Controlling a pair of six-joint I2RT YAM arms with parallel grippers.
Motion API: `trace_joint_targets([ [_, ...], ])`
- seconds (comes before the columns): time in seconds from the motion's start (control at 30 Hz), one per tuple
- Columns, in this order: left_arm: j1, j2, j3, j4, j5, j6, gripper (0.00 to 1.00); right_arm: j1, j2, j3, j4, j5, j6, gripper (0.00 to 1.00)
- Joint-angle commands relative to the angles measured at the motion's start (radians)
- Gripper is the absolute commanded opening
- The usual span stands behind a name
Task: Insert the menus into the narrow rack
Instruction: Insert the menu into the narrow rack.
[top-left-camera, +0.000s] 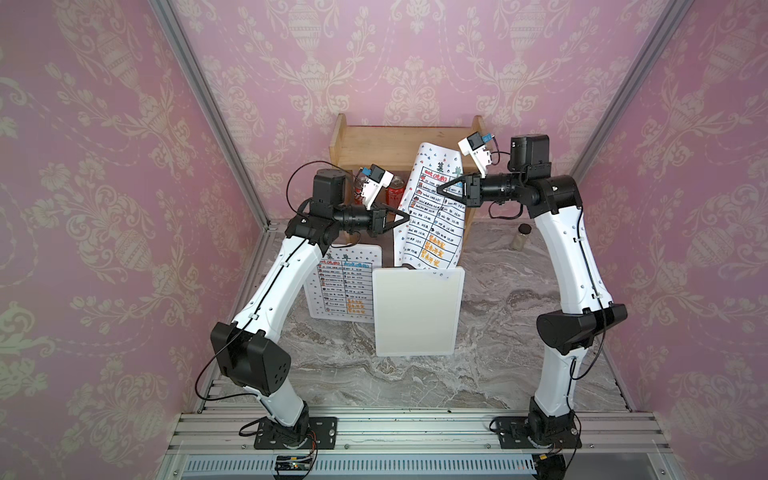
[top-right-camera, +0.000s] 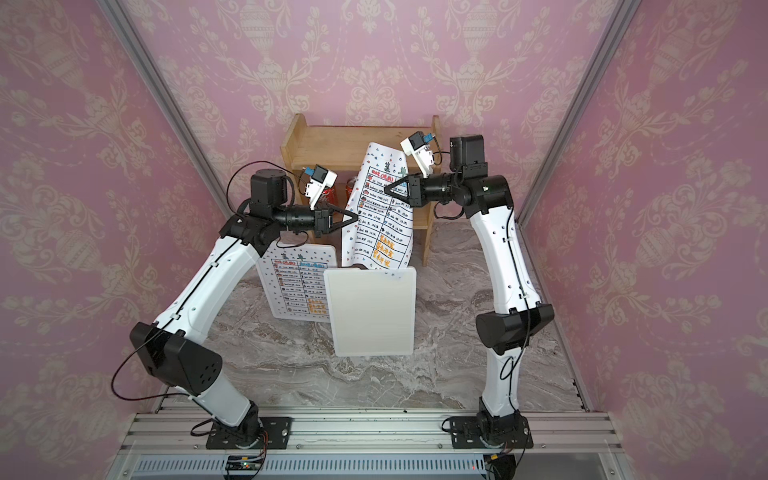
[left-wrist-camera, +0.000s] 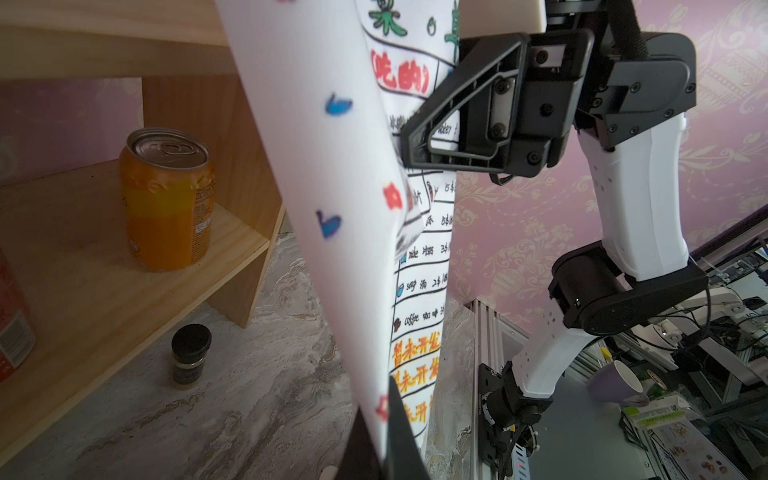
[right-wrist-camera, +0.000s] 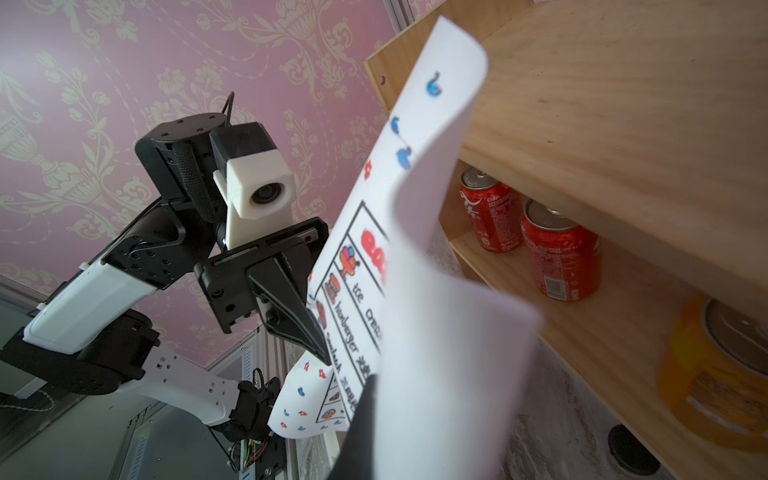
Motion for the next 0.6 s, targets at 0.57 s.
trace_joint_targets([
  [0.57, -0.027, -0.085, 0.023, -0.073, -0.029, 0.042, 0.04, -0.065, -0.034, -0.106, -0.061, -0.051, -0.126, 0.18],
])
